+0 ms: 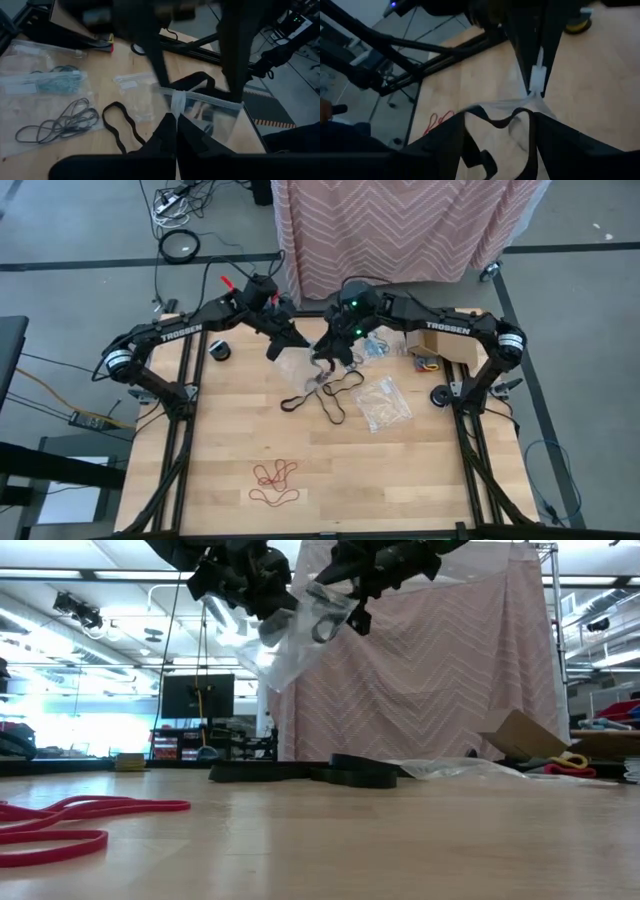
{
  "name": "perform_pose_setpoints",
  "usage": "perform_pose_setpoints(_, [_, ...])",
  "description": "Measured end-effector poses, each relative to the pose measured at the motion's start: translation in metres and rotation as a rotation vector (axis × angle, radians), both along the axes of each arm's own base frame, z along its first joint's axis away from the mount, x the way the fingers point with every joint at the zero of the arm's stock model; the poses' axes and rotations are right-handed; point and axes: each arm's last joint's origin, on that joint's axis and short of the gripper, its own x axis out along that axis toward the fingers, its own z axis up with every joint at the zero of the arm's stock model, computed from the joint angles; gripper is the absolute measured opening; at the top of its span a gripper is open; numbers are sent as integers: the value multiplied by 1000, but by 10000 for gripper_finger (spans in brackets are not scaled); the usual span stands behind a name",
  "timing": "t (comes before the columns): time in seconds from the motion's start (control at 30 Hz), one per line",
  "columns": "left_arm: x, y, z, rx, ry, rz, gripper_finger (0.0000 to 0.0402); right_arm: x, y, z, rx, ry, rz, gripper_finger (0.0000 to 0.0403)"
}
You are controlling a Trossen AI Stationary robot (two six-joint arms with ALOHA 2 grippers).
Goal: Sort rubber bands
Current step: Put the black rubber band into the left transparent zip bag
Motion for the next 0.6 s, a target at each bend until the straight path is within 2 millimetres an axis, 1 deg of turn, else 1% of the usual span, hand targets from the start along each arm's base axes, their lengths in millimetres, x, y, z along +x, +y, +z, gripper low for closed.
perform_pose_setpoints(0.17, [-3,6,0,3,-5,20,0,-16,-2,23,-49,-60,-52,227])
perform_pose_setpoints(0.33, [-2,9,4,21,-43,29,0,-30,-2,38,-80,-87,-89,227])
perform_pose_setpoints(0.47, [1,11,11,20,-105,36,0,-33,-1,41,-84,-94,-90,227])
perform_pose_setpoints(0.6, [1,12,13,14,-124,42,0,-35,-1,36,-80,-26,-123,227])
